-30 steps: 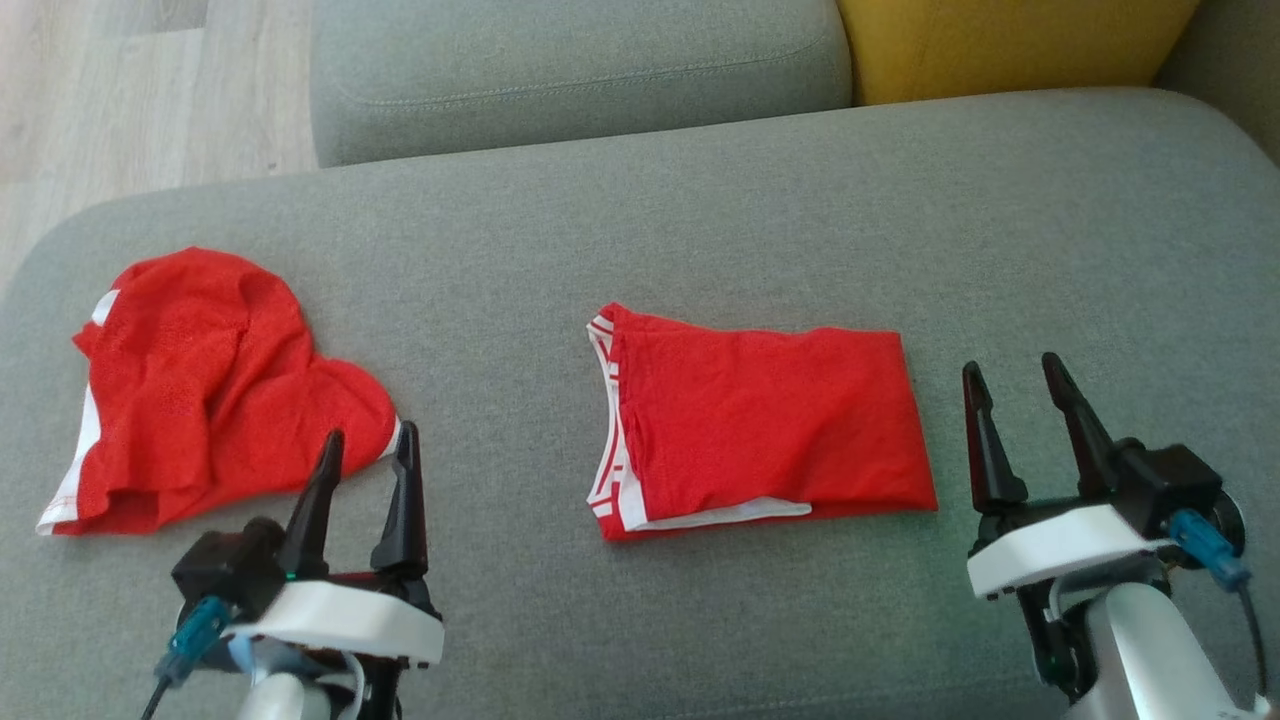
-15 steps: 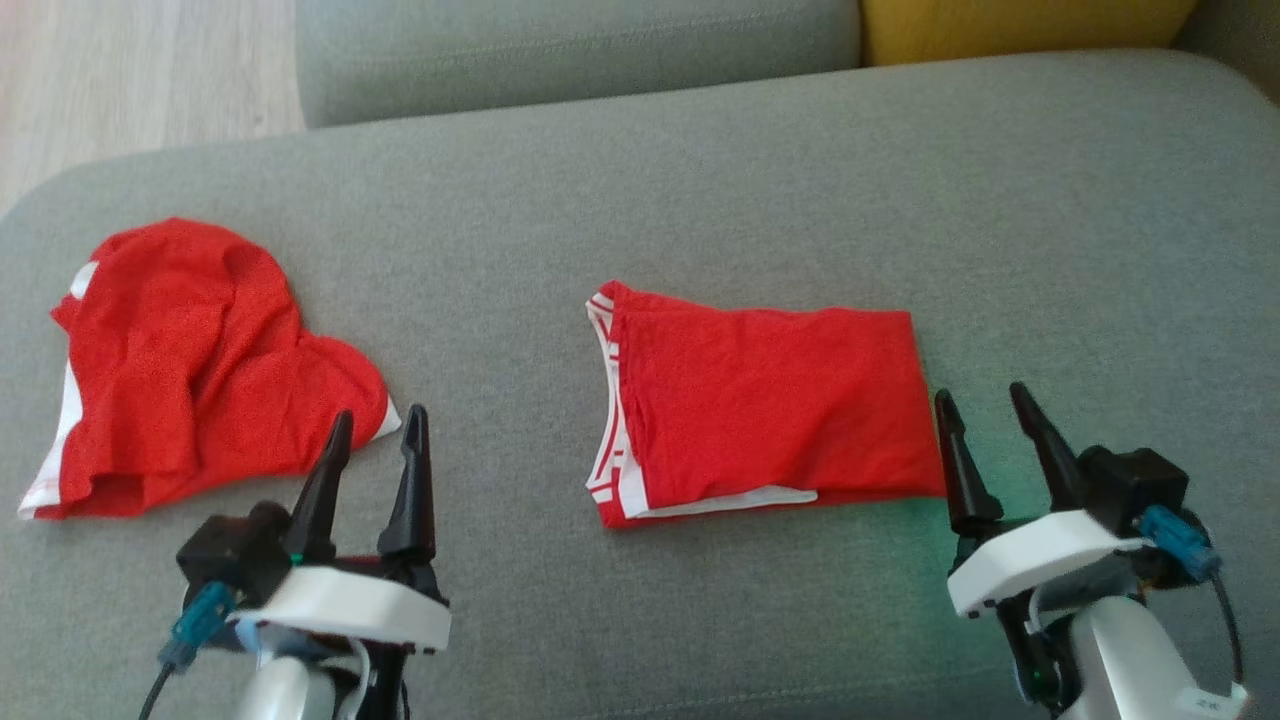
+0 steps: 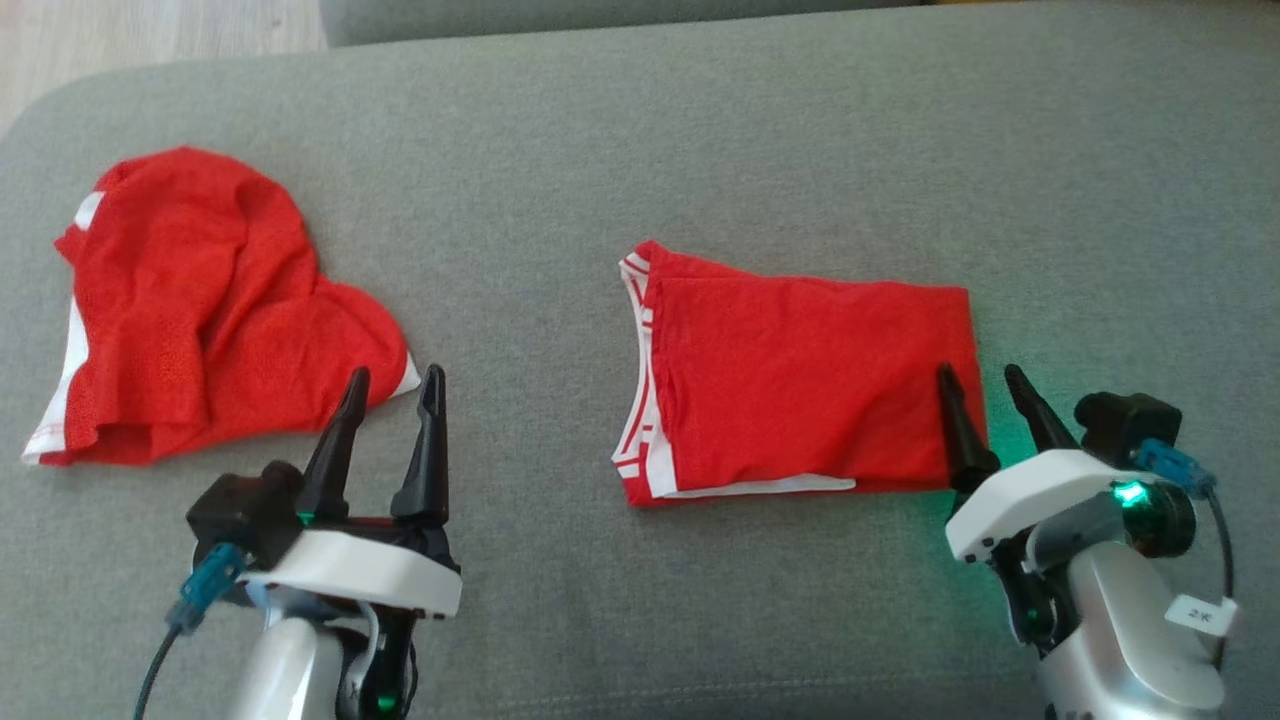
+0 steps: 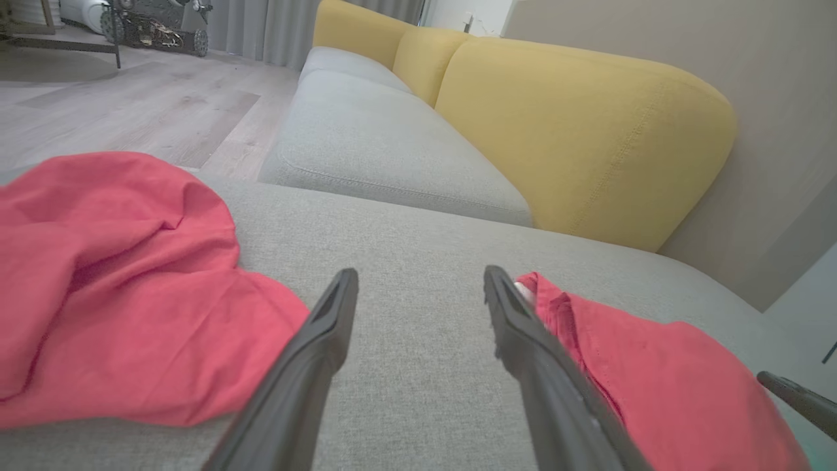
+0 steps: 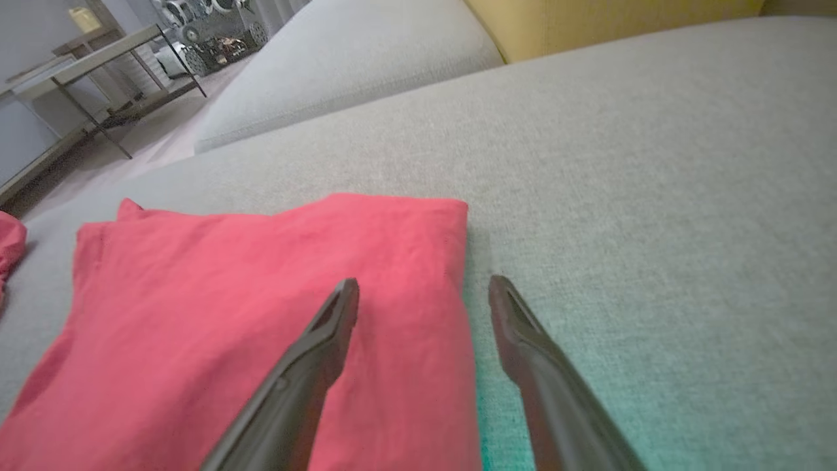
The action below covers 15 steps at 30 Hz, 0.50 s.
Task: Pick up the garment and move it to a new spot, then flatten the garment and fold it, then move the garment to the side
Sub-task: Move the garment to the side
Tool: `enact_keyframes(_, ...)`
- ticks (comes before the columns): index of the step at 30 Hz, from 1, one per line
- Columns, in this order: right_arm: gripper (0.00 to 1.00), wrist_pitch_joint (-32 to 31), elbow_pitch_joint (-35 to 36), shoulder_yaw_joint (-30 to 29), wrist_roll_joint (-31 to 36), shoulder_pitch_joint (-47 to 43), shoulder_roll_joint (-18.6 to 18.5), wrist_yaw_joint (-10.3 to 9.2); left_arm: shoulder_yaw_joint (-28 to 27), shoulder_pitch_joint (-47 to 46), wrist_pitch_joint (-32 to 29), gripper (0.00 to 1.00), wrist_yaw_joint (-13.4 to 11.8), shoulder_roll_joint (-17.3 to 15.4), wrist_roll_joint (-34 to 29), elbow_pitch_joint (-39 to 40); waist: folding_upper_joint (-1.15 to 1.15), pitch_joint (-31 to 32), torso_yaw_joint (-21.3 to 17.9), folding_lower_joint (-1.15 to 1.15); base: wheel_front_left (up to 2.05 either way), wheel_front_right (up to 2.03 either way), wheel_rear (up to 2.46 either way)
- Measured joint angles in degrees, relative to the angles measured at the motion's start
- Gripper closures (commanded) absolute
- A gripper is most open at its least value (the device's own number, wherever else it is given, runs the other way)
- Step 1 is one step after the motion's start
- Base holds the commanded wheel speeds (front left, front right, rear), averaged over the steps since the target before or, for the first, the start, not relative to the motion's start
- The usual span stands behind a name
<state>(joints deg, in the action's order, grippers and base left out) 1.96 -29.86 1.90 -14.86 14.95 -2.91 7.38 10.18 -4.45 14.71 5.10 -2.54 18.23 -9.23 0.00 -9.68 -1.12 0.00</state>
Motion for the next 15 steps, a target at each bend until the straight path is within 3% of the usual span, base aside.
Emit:
enact_keyframes(10,0.0,0.03,-6.6,-0.88,-0.44,3.44,0.0,0.0,0.0,-0.83,0.0,0.0,0.02,0.0,-0.01,-0.12,0.0,-1.72,0.62,0.0,0.0,0.0,0.0)
enact_keyframes(11,0.04,0.02,-7.1,-0.19,-0.77,3.59,-0.02,0.0,0.0,-0.87,0.0,0.0,0.03,0.0,-0.01,-0.18,0.0,-1.81,0.57,0.0,0.0,0.0,0.0)
enact_keyframes(12,1.0,-0.01,-7.64,0.42,-1.19,3.67,-0.02,0.0,0.01,-0.94,0.0,0.0,0.03,0.0,-0.01,-0.3,0.0,-1.87,0.51,0.0,0.0,0.0,0.0)
enact_keyframes(15,1.0,0.21,-8.34,1.92,-0.36,4.25,0.0,0.0,0.02,-1.59,0.0,0.0,0.03,0.01,-0.01,-0.34,0.0,-1.91,0.22,0.0,0.0,0.0,0.0)
